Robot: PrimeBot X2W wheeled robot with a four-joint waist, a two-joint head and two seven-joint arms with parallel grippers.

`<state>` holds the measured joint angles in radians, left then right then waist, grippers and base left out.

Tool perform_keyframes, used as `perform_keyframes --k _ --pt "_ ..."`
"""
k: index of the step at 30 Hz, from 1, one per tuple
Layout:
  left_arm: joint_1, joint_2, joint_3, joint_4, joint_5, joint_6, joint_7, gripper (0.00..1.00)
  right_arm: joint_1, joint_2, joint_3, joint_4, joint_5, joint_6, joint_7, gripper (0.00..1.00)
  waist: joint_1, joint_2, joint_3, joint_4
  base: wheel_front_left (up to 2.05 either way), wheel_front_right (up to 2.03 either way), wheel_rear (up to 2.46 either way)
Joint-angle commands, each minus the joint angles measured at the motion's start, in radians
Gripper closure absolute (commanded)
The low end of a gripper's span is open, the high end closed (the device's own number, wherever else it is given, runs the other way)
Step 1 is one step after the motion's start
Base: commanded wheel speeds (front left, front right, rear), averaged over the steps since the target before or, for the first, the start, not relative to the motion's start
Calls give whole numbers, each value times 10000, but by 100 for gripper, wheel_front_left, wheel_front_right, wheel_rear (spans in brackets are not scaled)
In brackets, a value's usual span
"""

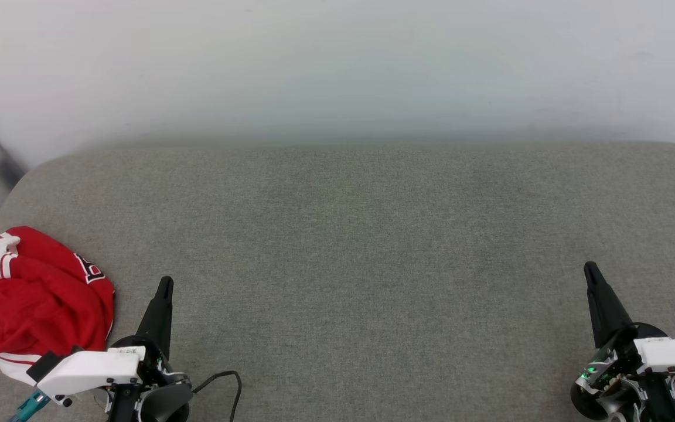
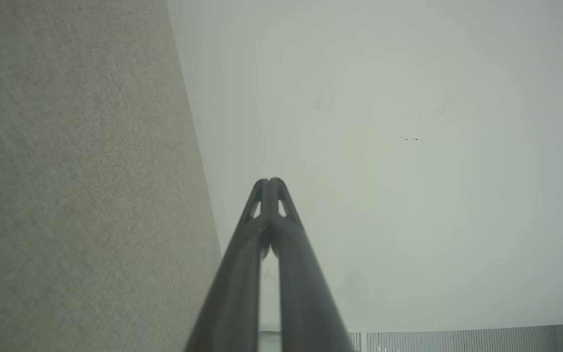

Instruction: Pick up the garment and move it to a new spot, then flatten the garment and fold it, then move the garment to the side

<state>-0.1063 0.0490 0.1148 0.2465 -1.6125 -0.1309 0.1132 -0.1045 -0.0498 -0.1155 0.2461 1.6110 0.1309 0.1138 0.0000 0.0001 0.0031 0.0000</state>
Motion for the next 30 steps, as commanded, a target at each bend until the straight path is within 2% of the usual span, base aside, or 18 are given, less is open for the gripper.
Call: perform_keyframes --k 1,30 --pt "-69 -7 10 -7 -8 -27 27 100 -90 31 6 -38 40 -3 7 100 0 -1 0 0 0 0 0" --pt "-69 -7 10 -7 -8 -27 26 100 -91 31 5 -39 40 -3 6 100 0 -1 0 0 0 0 0"
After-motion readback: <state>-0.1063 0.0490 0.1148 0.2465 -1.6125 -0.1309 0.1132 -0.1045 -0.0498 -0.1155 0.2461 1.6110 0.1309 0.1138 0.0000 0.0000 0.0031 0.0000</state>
